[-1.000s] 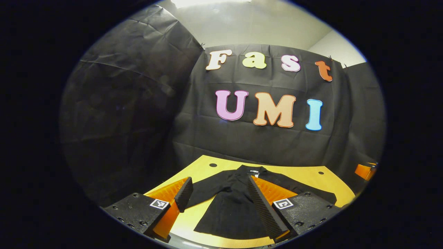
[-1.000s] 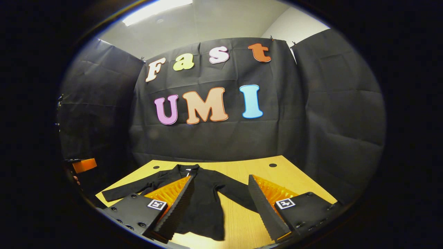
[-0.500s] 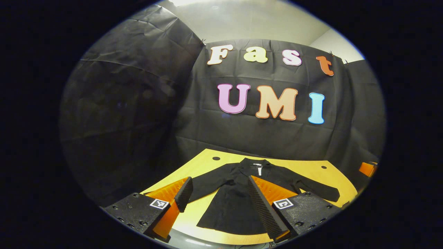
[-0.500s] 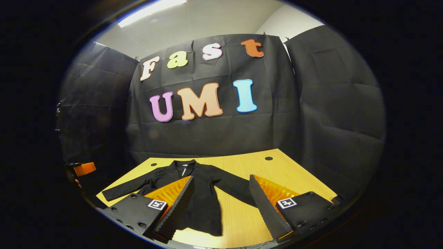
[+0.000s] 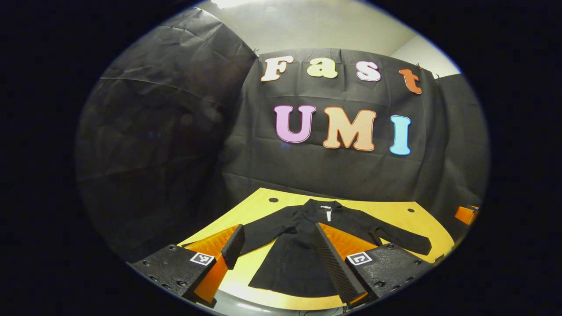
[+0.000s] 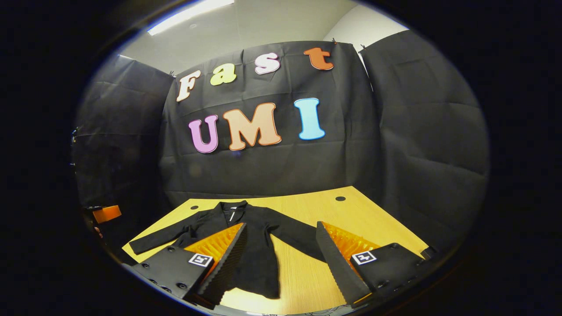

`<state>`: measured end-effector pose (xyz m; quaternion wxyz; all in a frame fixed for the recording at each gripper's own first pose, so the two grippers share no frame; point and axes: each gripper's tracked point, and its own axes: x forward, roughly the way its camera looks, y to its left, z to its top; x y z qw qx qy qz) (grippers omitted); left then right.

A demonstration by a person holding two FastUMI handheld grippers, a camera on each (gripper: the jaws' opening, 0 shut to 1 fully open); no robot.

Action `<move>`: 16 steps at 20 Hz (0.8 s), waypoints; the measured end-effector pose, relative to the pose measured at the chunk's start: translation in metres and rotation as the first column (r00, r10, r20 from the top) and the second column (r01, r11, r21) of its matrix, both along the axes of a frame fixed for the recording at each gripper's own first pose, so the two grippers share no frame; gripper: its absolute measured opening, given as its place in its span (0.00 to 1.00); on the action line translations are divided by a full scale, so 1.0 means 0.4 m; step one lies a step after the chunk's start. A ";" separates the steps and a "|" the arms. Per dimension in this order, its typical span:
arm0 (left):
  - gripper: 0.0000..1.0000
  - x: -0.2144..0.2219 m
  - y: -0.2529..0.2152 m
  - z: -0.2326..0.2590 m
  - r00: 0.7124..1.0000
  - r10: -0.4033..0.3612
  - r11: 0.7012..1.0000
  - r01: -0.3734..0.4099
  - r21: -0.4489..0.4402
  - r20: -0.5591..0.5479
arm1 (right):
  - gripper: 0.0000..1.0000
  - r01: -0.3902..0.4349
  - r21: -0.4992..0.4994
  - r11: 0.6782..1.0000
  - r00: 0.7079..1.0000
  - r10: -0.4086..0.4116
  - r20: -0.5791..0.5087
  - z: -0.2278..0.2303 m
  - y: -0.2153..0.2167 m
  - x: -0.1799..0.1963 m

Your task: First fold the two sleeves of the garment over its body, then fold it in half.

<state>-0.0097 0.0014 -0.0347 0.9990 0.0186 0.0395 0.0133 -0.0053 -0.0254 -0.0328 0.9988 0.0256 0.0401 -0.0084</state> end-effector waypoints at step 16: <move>0.93 0.043 -0.023 -0.043 0.999 -0.021 1.000 0.021 -0.009 -0.038 | 0.96 -0.034 -0.031 0.999 0.999 0.033 -0.030 -0.030 0.038 0.015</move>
